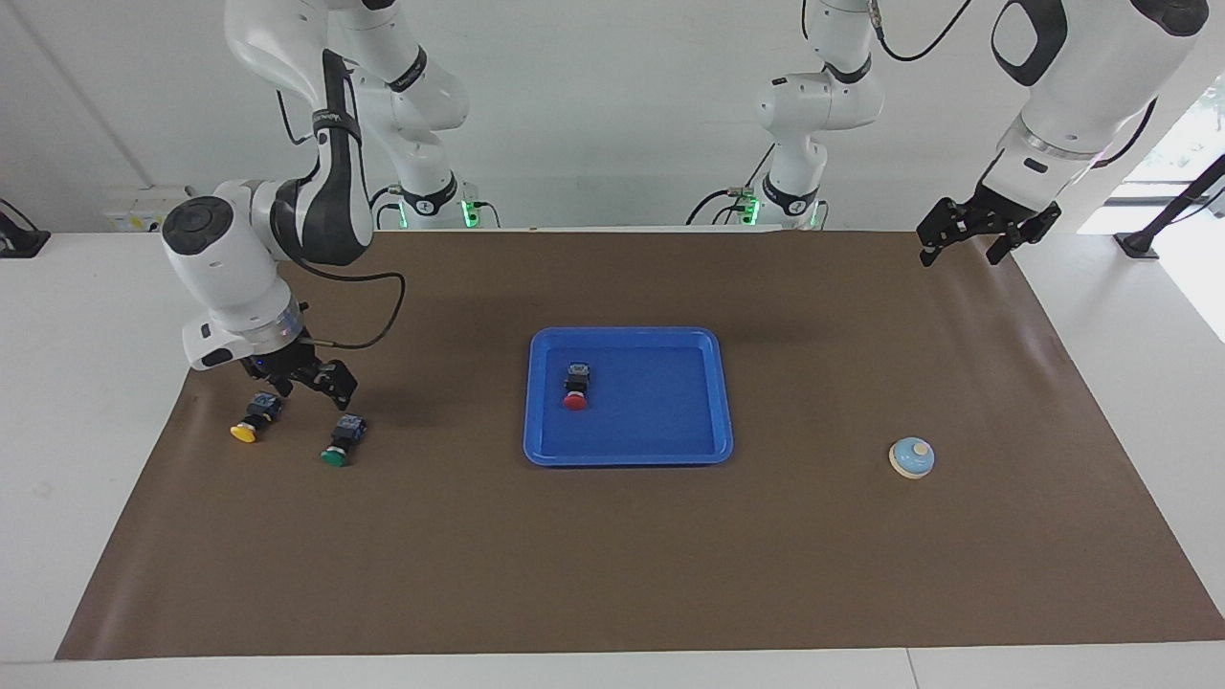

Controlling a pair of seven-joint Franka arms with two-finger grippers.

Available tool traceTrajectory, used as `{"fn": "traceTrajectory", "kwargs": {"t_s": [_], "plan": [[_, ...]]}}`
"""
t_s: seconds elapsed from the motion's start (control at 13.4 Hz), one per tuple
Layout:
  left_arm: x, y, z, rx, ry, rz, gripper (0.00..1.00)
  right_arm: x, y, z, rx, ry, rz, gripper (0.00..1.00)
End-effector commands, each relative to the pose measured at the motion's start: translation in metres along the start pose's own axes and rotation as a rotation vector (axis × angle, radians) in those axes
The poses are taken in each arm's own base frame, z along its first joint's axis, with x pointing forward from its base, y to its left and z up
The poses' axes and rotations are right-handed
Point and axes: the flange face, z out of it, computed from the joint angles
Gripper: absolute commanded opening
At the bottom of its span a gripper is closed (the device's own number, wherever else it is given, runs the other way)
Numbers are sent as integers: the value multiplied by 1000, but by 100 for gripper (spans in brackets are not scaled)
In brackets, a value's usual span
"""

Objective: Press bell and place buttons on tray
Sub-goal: 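Release the red button in the tray and withdraw the right gripper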

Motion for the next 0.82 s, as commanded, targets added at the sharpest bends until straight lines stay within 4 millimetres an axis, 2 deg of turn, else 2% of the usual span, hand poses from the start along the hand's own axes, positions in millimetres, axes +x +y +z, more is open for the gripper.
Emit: {"fn": "traceTrajectory", "kwargs": {"t_s": [0.0,0.07,0.3,0.45,0.75], "plan": [[-6,-1,-2,-4,3,-1,100,2,5,34,6,30,-23,100],[-6,-1,-2,-4,3,-2,100,4,4,48,9,32,-24,100],[-6,0,-2,-5,3,-1,100,8,-5,63,17,52,-30,100],[-6,-1,-2,-4,3,-1,100,10,-9,84,23,63,-36,100],[-6,0,-2,-5,3,-1,100,4,-8,88,17,36,-42,100]]}}
